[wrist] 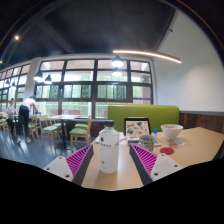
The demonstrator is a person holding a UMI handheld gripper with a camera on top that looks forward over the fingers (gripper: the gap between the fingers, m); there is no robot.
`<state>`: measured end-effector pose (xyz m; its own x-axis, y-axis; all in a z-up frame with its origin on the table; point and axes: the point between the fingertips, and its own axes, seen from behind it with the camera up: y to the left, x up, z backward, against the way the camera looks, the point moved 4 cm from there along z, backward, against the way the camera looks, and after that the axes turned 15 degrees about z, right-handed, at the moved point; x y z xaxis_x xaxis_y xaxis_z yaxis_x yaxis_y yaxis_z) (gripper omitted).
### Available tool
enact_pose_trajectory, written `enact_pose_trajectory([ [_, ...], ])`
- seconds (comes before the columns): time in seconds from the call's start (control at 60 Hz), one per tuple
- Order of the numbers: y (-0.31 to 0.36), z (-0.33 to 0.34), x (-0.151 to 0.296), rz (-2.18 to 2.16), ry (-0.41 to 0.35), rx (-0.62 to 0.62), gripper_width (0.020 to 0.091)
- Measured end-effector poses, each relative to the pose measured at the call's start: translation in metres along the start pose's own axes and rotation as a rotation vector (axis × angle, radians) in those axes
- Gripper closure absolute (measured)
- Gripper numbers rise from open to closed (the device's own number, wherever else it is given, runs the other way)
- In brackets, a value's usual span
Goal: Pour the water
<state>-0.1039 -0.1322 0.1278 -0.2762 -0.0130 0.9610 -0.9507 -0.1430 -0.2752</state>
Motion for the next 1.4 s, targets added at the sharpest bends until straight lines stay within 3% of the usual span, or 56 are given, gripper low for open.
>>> enact_pose_trajectory([
  [0.3, 0.003, -0.122, -0.002, -0.006, 0.07, -0.103, 0.0284],
  [0.317, 0.005, -0.131, -0.005, -0.008, 0.072, -0.094, 0.0299],
  [0.367, 0.009, -0.141, -0.009, -0.002, 0.085, -0.09, 0.0556],
  [0.45, 0.01, -0.148, -0.007, 0.011, 0.04, -0.115, 0.0562],
  [0.6, 0.006, -0.157, -0.012, -0.033, 0.047, -0.081, 0.0583],
  [0.717, 0.005, -0.157, -0.011, -0.031, 0.038, -0.062, 0.0687],
  [0.933, 0.005, -0.164, -0.008, -0.094, 0.063, -0.052, 0.0694],
  [1.1, -0.021, -0.199, -0.011, -0.492, 0.105, -0.034, 0.0693],
  [1.267, -0.06, -0.232, 0.001, -1.141, 0.034, -0.003, 0.0696],
  [1.4, -0.097, -0.256, -0.007, -1.664, -0.075, 0.011, 0.0692],
])
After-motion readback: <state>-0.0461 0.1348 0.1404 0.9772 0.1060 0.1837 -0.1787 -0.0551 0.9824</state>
